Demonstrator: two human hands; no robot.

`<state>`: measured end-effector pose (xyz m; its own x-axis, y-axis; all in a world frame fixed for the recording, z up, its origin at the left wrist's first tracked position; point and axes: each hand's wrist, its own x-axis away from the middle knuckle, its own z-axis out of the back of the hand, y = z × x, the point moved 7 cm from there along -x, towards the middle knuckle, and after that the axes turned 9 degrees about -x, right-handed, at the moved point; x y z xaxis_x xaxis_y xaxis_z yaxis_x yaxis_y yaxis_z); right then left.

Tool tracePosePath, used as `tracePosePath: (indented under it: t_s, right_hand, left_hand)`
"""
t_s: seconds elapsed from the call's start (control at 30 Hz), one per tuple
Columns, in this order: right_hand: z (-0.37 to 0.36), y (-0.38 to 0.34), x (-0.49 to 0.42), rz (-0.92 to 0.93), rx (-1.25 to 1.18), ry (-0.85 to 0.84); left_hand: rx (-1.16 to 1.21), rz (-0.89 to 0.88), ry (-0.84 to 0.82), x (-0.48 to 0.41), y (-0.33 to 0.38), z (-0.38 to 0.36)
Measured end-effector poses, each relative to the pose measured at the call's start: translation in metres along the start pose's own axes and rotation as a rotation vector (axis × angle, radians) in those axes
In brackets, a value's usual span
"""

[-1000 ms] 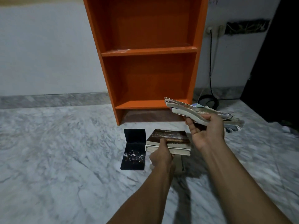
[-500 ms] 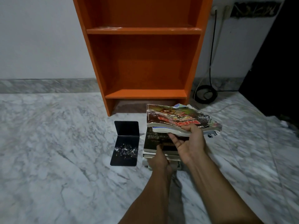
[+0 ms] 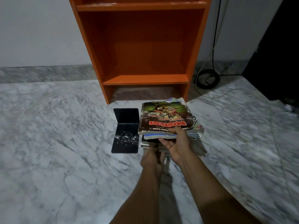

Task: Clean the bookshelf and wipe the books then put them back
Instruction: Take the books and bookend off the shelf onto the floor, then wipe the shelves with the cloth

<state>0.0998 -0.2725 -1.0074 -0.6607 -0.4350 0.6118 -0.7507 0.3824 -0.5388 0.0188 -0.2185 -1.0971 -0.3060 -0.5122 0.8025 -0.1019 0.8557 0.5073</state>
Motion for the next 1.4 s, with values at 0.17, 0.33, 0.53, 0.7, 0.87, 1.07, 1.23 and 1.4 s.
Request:
tracePosePath:
  t_s: [0.17, 0.33, 0.53, 0.7, 0.87, 1.07, 1.23, 1.4]
  right_hand:
    - [0.035, 0.027, -0.01, -0.092, 0.203, 0.1]
    - [0.082, 0.028, 0.005, 0.161, 0.794, 0.399]
    - [0.036, -0.009, 0.025, 0.724, 1.168, 0.37]
    - [-0.092, -0.087, 0.044, 0.957, 1.331, 0.145]
    - [-0.276, -0.163, 0.11, 1.106, 1.36, -0.046]
    - [-0.539, -0.248, 0.259, 1.24, 1.294, -0.294]
    - [-0.74, -0.311, 0.403, 1.259, 1.316, -0.428]
    - [-0.915, -0.351, 0.532, 1.175, 1.309, -0.502]
  left_hand:
    - [-0.067, 0.029, 0.115, -0.007, -0.001, 0.045]
    - [-0.115, -0.106, 0.203, -0.007, 0.036, 0.07]
    - [-0.463, -0.41, 0.405, 0.008, 0.091, 0.067]
    - [-0.785, -0.803, 0.391, 0.078, 0.209, -0.008]
    - [-1.017, -1.091, 0.412, 0.203, 0.373, -0.081]
    - [-1.034, -1.359, 0.508, 0.417, 0.595, -0.138]
    - [-0.979, -1.468, 0.574, 0.597, 0.771, -0.158]
    - [-0.995, -1.524, 0.686, 0.755, 0.929, -0.162]
